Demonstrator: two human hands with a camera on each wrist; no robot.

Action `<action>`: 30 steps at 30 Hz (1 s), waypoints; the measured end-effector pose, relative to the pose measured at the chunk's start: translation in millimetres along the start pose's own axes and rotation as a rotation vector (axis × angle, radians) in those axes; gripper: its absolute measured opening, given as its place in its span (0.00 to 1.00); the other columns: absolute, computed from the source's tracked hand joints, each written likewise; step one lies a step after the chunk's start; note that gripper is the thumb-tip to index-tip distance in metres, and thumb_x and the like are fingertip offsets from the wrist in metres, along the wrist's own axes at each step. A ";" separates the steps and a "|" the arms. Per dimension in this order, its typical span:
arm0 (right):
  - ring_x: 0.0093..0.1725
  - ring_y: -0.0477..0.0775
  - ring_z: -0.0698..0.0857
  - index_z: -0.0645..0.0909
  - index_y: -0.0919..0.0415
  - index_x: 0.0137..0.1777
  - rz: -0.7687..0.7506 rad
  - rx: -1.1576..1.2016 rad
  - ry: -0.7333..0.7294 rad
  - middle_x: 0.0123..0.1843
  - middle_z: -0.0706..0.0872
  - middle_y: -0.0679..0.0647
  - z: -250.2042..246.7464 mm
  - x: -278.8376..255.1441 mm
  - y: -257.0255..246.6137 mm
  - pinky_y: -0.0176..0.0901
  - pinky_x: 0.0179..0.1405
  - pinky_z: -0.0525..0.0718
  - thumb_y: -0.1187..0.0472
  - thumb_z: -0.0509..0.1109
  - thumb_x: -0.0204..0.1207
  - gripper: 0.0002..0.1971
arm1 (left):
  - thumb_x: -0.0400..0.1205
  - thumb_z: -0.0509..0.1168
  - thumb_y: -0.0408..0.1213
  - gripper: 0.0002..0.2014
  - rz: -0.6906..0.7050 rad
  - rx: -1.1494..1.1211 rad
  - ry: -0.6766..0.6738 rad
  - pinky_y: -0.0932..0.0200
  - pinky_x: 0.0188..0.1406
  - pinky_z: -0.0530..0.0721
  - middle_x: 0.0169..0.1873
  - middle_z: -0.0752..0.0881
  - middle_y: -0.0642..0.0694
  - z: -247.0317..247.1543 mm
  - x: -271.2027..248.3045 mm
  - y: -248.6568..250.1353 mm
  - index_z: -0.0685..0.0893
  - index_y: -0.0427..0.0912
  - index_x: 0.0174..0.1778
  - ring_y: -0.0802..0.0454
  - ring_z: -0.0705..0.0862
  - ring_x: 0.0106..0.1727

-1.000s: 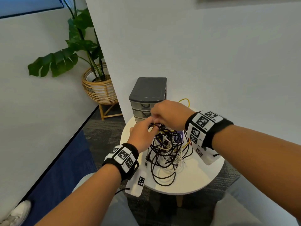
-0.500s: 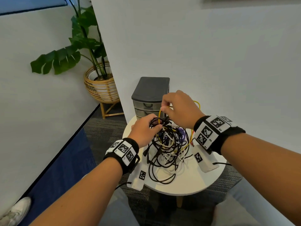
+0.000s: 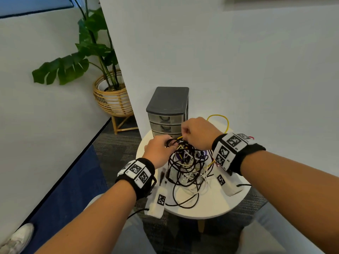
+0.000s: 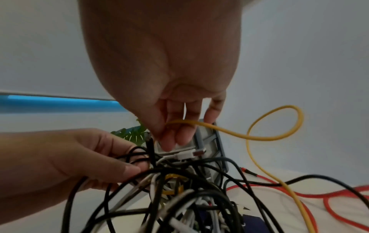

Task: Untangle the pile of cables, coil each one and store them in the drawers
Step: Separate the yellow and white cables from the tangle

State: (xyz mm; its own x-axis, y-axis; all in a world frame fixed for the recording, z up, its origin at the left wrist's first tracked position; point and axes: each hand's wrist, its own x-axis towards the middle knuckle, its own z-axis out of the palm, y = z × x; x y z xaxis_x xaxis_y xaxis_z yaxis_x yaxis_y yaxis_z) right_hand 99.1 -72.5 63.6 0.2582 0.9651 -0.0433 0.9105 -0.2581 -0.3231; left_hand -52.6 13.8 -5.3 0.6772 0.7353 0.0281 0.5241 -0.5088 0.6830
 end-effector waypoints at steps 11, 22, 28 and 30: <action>0.37 0.38 0.81 0.89 0.58 0.42 -0.102 0.357 0.157 0.34 0.83 0.40 -13.7 12.4 -4.3 0.34 0.41 0.75 0.63 0.74 0.80 0.06 | 0.72 0.74 0.52 0.15 -0.078 -0.201 -0.041 0.34 0.64 0.81 0.42 0.88 0.58 0.5 -7.9 7.9 0.79 0.57 0.49 0.54 0.87 0.51; 0.37 0.44 0.82 0.82 0.49 0.33 0.015 0.273 0.110 0.35 0.83 0.43 -9.5 9.5 20.8 0.36 0.36 0.74 0.62 0.73 0.79 0.13 | 0.84 0.69 0.36 0.01 -0.062 -0.284 0.043 0.43 0.57 0.83 0.42 0.90 0.49 -0.3 -4.2 9.4 0.86 0.46 0.48 0.47 0.87 0.49; 0.40 0.50 0.81 0.80 0.50 0.38 -0.007 0.192 0.048 0.38 0.82 0.44 4.7 2.9 24.8 0.37 0.35 0.71 0.62 0.67 0.83 0.11 | 0.79 0.66 0.46 0.06 -0.165 -0.232 0.066 0.37 0.56 0.84 0.38 0.87 0.48 2.3 -3.3 14.3 0.83 0.48 0.44 0.43 0.85 0.45; 0.36 0.48 0.79 0.81 0.54 0.42 -0.027 0.280 0.161 0.35 0.81 0.44 2.0 3.2 24.2 0.38 0.34 0.70 0.62 0.64 0.85 0.10 | 0.80 0.70 0.43 0.04 -0.158 -0.248 0.067 0.41 0.53 0.83 0.37 0.85 0.50 1.1 -1.6 14.3 0.84 0.48 0.47 0.46 0.83 0.43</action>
State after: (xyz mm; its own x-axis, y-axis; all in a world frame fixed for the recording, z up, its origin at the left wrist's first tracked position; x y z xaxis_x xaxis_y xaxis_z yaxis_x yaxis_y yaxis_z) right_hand 121.4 -75.6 53.7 0.3036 0.9463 0.1115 0.7993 -0.1892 -0.5703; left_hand -45.7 4.9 3.6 0.5572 0.8289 -0.0503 0.4729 -0.2669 0.8397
